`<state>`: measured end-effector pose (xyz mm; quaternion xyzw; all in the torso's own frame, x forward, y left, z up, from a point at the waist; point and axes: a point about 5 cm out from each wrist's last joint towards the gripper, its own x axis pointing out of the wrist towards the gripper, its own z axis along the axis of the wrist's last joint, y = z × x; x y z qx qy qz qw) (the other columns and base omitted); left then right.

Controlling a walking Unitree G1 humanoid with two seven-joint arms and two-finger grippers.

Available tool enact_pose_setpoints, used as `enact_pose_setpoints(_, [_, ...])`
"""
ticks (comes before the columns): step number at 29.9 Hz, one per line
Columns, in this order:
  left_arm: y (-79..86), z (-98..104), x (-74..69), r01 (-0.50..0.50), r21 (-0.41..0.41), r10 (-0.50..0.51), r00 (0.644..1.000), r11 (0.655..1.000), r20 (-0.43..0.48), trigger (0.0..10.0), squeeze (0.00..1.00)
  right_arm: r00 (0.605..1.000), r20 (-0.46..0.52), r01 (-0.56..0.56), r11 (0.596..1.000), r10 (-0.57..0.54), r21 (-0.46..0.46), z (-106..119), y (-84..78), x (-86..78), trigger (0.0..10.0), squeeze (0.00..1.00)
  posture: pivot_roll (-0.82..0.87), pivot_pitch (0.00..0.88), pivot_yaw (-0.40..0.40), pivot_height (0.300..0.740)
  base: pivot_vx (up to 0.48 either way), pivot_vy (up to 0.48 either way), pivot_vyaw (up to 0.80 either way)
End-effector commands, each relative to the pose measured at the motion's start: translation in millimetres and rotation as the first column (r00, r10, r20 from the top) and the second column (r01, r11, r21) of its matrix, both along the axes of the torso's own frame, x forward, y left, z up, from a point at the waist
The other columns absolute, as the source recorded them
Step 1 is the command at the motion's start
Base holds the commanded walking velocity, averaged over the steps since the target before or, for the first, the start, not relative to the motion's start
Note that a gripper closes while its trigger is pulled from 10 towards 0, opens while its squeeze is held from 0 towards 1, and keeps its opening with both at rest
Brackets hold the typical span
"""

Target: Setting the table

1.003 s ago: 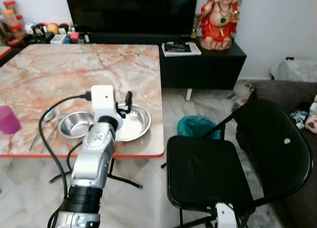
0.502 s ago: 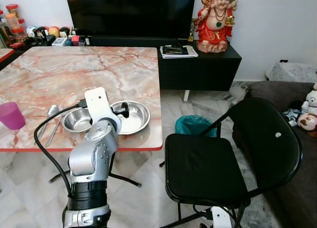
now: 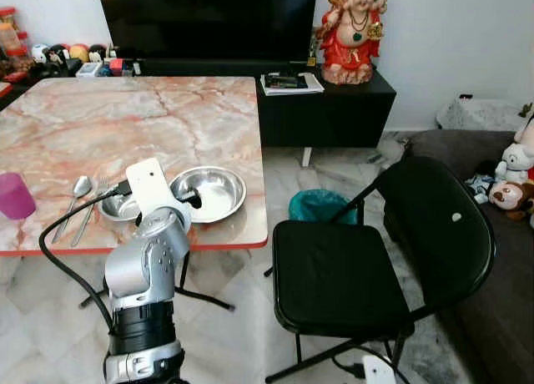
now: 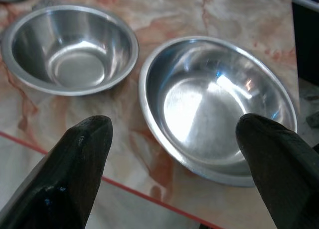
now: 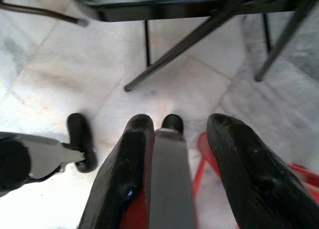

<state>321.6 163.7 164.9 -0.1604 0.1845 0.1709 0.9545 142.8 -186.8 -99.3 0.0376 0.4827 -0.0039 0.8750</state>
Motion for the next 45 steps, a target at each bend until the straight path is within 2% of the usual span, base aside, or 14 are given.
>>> enact_pose_setpoints(1, [0.8,7,6.1,-0.022,-0.005,0.022,0.999,1.0,0.028,10.0,0.0,1.0,0.005,0.015,1.0,-0.015,0.006,1,-4.1,1.6,10.0,0.0,0.03,0.0,-0.021,0.74,0.0,0.0,0.0])
enact_pose_setpoints(7, [1.9,20,19.5,-0.027,0.0,0.027,0.997,1.0,0.079,10.0,0.0,1.0,0.005,0.023,1.0,-0.023,0.005,3,-11.8,3.1,10.0,0.0,0.03,0.0,-0.026,0.74,0.0,0.0,0.0])
enact_pose_setpoints(10, [-3.7,27,29.8,0.015,0.028,-0.018,0.993,0.999,0.12,10.0,0.0,1.0,0.01,0.028,1.0,-0.028,0.011,4,-12.7,6.9,10.0,0.0,0.02,0.0,-0.025,0.74,0.0,0.0,0.0])
enact_pose_setpoints(13, [-8.3,30,35.6,0.024,0.013,-0.025,0.989,1.0,0.143,10.0,0.0,1.0,0.012,0.025,1.0,-0.025,0.015,5,-9.9,10.9,10.0,0.0,0.02,0.0,-0.025,0.74,0.0,0.0,0.0])
enact_pose_setpoints(20, [-15.0,22,45.8,0.027,-0.033,-0.023,0.994,0.999,0.107,10.0,0.0,1.0,0.014,0.013,1.0,-0.013,0.026,6,2.9,18.8,10.0,0.0,0.03,0.0,-0.022,0.74,0.0,0.0,0.0])
enact_pose_setpoints(25, [-14.7,20,55.5,0.027,-0.019,-0.025,0.994,0.999,0.103,10.0,0.0,1.0,0.024,0.006,0.999,-0.007,0.034,7,11.1,24.3,10.0,0.0,0.03,0.0,-0.019,0.74,0.0,0.0,0.0])
enact_pose_setpoints(27, [-14.6,20,56.3,0.027,-0.017,-0.025,0.994,0.999,0.104,10.0,0.0,1.0,0.024,0.006,0.999,-0.007,0.034,7,11.4,24.5,10.0,0.0,0.03,0.0,-0.019,0.74,0.0,0.0,0.0])
enact_pose_setpoints(31, [-4.9,12,59.4,-0.021,0.027,0.02,0.999,0.999,0.044,10.0,0.0,0.999,0.027,0.02,0.999,-0.021,0.039,6,14.4,22.5,10.0,0.0,0.02,0.0,-0.012,0.74,0.0,0.0,0.0])
enact_pose_setpoints(38, [5.7,-5,55.5,-0.104,-0.021,0.103,0.994,0.994,-0.027,10.0,0.0,0.999,0.023,0.028,0.999,-0.029,0.042,4,18.6,17.3,10.0,0.0,0.03,0.0,-0.011,0.74,0.0,0.0,0.0])
enact_pose_setpoints(45, [11.9,-12,55.2,-0.156,-0.044,0.154,0.987,0.987,-0.047,10.0,0.0,0.999,0.025,0.031,0.999,-0.032,0.044,4,21.1,17.7,10.0,0.0,0.03,0.0,-0.011,0.74,0.0,0.0,0.0])
